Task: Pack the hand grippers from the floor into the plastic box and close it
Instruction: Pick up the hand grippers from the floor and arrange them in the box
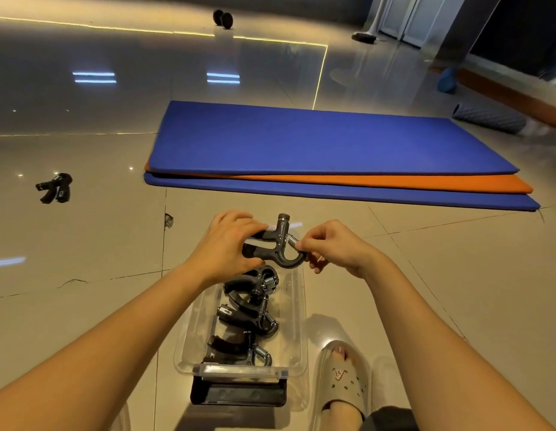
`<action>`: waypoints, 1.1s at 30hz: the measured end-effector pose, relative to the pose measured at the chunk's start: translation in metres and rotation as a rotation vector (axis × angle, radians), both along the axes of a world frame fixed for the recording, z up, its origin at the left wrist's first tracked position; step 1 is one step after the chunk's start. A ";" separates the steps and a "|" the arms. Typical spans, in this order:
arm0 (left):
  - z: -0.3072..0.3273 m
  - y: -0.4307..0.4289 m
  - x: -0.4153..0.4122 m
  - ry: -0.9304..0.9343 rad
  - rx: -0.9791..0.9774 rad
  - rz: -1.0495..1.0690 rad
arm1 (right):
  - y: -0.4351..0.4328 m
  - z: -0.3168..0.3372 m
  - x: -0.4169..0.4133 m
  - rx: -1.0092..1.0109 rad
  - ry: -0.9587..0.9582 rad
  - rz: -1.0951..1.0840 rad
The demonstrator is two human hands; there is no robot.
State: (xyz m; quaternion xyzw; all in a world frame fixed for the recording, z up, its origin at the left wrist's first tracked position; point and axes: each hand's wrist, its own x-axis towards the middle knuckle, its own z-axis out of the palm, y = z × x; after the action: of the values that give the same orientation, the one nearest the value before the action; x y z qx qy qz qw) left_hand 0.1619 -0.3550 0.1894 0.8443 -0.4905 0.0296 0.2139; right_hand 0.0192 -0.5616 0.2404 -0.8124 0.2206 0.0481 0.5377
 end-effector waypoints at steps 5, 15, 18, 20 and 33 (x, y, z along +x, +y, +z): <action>-0.025 0.012 -0.004 0.124 0.085 0.007 | 0.003 -0.042 0.000 0.085 0.070 -0.031; -0.103 0.014 -0.018 0.176 0.422 0.066 | 0.015 -0.103 0.014 -0.669 0.171 -0.014; -0.125 0.008 -0.023 0.175 0.458 0.037 | 0.015 -0.110 0.015 -0.690 0.175 -0.018; -0.139 0.005 -0.025 0.157 0.464 0.028 | 0.014 -0.111 0.016 -0.692 0.176 -0.023; -0.162 0.001 -0.022 0.142 0.537 0.121 | 0.009 -0.115 0.018 -0.674 0.157 -0.025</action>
State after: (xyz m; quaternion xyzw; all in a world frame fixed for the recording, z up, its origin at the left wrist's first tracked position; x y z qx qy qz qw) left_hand 0.1402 -0.3545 0.0277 0.8985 -0.4132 -0.1478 0.0144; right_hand 0.0371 -0.5528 0.1254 -0.9353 0.2746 0.0283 0.2212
